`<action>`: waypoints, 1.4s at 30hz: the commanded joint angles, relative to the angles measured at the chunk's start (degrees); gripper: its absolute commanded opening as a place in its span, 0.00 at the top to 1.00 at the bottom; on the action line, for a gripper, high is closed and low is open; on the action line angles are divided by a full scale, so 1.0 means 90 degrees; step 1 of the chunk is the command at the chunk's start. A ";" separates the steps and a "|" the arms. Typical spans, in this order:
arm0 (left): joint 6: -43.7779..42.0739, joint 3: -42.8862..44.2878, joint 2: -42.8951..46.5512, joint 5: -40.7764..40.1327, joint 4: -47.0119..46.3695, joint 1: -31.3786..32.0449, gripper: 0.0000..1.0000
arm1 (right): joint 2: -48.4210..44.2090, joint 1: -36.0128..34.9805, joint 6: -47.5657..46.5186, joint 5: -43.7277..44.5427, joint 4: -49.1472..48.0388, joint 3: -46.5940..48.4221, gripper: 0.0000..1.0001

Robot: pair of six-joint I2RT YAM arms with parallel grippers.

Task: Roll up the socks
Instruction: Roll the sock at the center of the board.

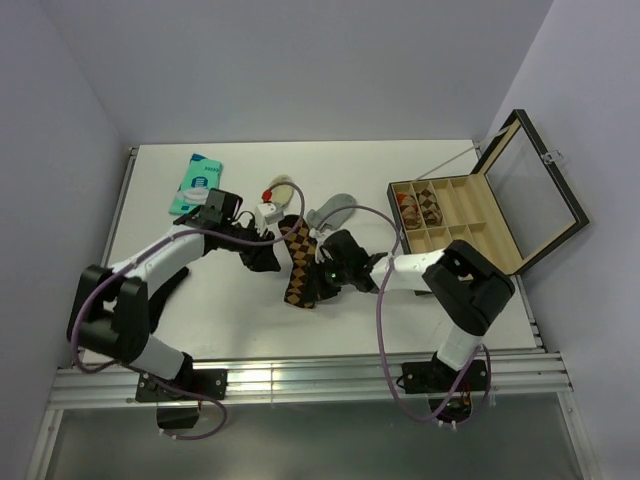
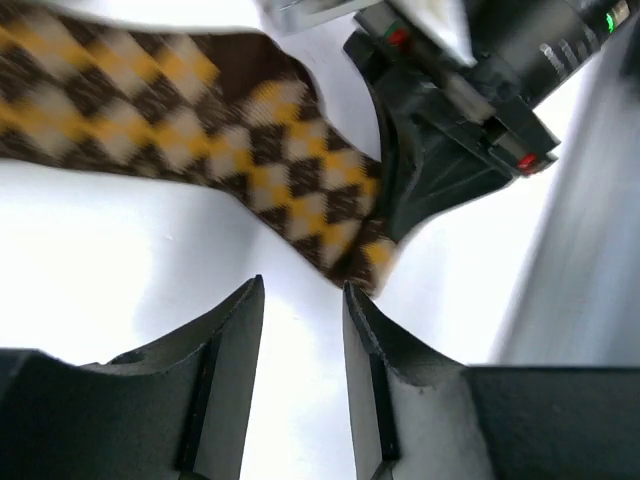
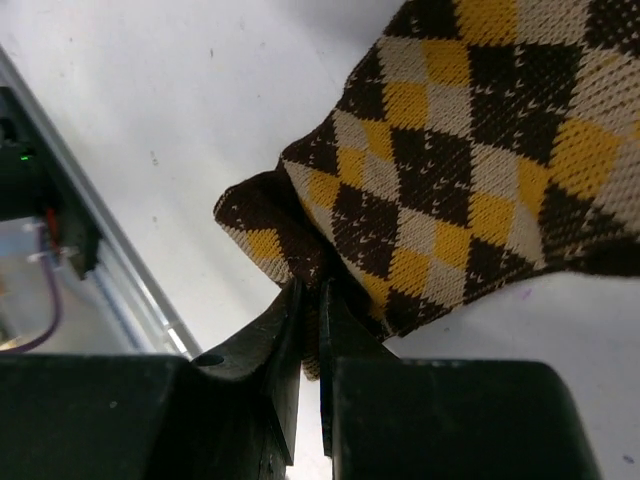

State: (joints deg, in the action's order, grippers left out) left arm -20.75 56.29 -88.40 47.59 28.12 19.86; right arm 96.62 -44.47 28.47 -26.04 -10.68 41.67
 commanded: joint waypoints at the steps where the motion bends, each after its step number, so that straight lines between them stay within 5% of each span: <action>1: -0.0252 -0.0482 0.0816 -0.1396 -0.1258 0.0419 0.57 | 0.0377 0.0262 0.0108 -0.0797 0.1379 0.0417 0.94; 8: -0.1228 -0.2277 0.2076 -0.3361 -0.2732 0.2157 0.54 | 0.0651 0.0663 0.0342 -0.1637 0.2075 0.0858 0.92; 21: -0.1757 -0.3208 0.2117 -0.4350 -0.3895 0.3915 0.44 | 0.1052 0.0966 0.0304 -0.2018 0.2817 0.1346 0.92; 31: -0.1708 -0.3218 0.1493 -0.4633 -0.4384 0.4336 0.46 | 0.1315 0.0976 0.0343 -0.2097 0.2671 0.1327 0.94; 42: -0.1825 -0.2622 0.0692 -0.4585 -0.3828 0.4385 0.55 | 0.1208 0.1005 0.0372 -0.2233 0.2534 0.1230 0.94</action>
State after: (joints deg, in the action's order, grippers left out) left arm -36.67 30.09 -80.53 6.33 -7.55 58.89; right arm 107.00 -35.70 32.12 -46.87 11.40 52.97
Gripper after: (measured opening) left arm 0.465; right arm 0.132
